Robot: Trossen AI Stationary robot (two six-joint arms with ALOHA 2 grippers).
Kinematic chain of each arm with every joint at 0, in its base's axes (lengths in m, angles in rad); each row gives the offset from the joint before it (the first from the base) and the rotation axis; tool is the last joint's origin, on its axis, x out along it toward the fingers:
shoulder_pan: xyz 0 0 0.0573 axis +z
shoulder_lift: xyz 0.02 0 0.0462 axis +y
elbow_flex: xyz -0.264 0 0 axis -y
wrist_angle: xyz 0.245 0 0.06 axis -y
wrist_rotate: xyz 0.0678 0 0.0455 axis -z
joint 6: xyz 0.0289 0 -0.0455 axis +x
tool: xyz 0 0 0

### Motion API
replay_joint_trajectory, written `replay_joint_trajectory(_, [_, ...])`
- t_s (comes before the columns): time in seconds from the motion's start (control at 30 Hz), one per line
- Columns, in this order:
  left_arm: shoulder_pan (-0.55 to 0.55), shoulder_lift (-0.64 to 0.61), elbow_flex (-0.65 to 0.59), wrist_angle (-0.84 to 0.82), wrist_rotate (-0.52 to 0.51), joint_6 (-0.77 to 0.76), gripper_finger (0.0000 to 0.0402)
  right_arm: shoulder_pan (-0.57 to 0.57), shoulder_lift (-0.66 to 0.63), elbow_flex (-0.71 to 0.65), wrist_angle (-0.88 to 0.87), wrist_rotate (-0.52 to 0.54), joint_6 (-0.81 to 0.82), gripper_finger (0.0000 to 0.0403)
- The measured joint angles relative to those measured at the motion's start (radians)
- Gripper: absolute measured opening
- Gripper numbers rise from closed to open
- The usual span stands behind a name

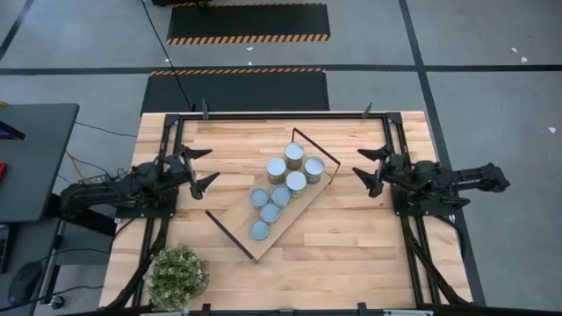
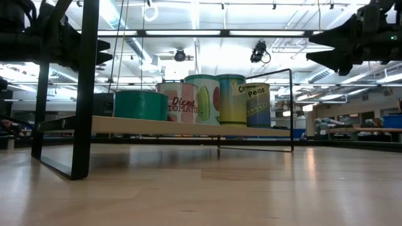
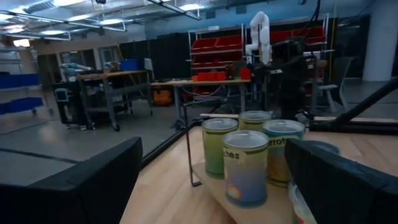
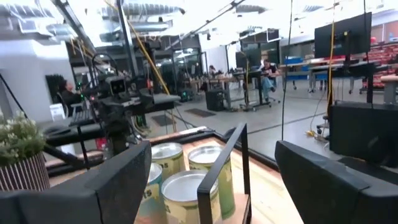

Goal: Pick and place cans onto a shelf
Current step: Return to Home Position

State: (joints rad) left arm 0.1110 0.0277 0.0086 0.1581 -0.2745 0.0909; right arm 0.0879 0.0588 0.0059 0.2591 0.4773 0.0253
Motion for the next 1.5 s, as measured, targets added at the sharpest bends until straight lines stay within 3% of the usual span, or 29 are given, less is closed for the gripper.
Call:
replay_joint_trajectory(0.17, [-0.040,-0.027,0.000,-0.019,-0.030,0.025,0.0400,0.000,-0.055,0.000,-0.045,0.024,0.000,0.0349])
replay_joint_trajectory(0.33, [-0.092,-0.024,0.000,-0.028,-0.017,0.012,0.0400,0.000,-0.040,0.000,-0.118,0.193,0.121,0.0349])
replay_joint_trajectory(0.43, [-0.112,-0.023,-0.001,-0.019,-0.020,0.014,0.0400,0.000,-0.038,0.000,-0.142,0.197,0.139,0.0349])
replay_joint_trajectory(0.67, [-0.113,-0.022,-0.001,-0.020,-0.047,-0.159,0.0400,0.000,-0.039,0.000,-0.131,0.184,0.131,0.0349])
replay_joint_trajectory(1.5, [-0.113,-0.022,-0.002,-0.021,-0.047,-0.157,0.0400,0.000,-0.039,0.000,-0.126,0.183,0.129,0.0349])
